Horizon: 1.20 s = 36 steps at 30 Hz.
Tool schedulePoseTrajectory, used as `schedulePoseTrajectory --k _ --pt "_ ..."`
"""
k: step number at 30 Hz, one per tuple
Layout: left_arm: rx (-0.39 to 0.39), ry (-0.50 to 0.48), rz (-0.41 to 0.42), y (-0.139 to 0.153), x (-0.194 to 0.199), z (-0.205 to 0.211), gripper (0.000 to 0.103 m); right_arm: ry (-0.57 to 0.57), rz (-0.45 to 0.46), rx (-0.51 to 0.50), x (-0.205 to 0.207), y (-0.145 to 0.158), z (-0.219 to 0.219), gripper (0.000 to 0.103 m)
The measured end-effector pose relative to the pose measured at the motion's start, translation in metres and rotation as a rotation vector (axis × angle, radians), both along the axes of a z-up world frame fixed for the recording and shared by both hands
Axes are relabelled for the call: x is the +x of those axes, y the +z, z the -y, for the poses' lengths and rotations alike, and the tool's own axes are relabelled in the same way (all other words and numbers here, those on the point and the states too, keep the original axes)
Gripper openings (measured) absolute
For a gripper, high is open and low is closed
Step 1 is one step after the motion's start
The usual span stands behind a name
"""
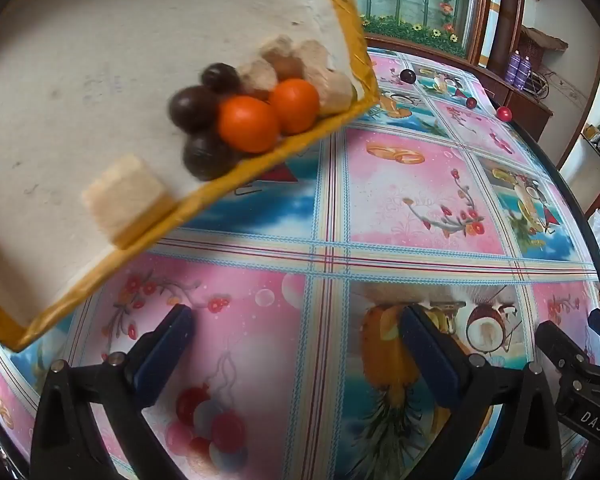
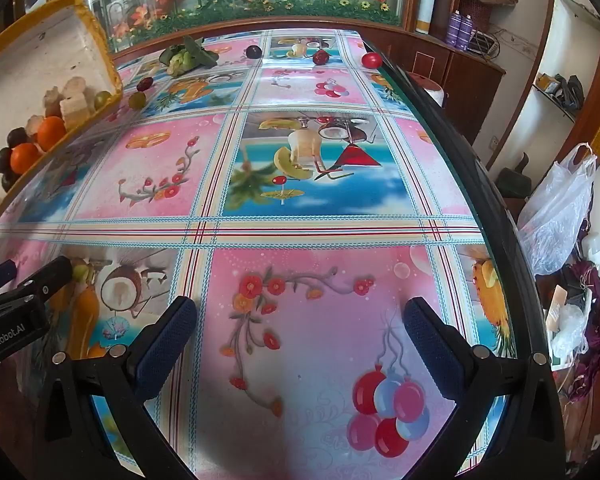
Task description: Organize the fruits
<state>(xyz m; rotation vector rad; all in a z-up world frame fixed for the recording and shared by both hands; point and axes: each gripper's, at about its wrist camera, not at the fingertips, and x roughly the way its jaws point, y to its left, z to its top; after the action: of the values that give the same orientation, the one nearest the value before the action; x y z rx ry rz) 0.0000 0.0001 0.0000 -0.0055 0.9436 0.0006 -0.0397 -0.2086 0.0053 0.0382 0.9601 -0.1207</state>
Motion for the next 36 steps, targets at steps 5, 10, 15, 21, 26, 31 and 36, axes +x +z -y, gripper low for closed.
schedulePoseTrajectory --k 5,10,15,21,26,31,36 --pt "0.000 0.000 0.000 0.0003 -0.0003 -0.0005 0.103 0.000 -0.003 0.002 0.0001 -0.0001 0.0000 0.103" --pt "0.001 0.000 0.000 0.0000 -0.0001 0.0001 0.103 0.000 -0.002 0.001 -0.0002 -0.0001 -0.0002 0.103" --pt "0.001 0.000 -0.001 0.0001 0.0000 0.0001 0.103 0.000 -0.002 0.001 -0.0001 -0.0001 0.0000 0.103" --pt "0.002 0.000 0.000 0.0012 -0.0011 -0.0006 0.103 0.000 -0.002 0.002 -0.0002 -0.0001 0.0004 0.103" --pt "0.002 0.000 0.000 0.0006 -0.0002 0.0007 0.103 0.000 -0.002 0.000 -0.0002 -0.0006 0.0005 0.103" --pt "0.002 0.000 -0.001 0.0003 0.0002 -0.0008 0.103 0.000 -0.002 0.001 -0.0003 0.0001 -0.0014 0.103" --pt "0.002 0.000 0.000 0.0002 -0.0004 -0.0008 0.103 0.000 -0.002 0.001 -0.0012 -0.0001 0.0004 0.103"
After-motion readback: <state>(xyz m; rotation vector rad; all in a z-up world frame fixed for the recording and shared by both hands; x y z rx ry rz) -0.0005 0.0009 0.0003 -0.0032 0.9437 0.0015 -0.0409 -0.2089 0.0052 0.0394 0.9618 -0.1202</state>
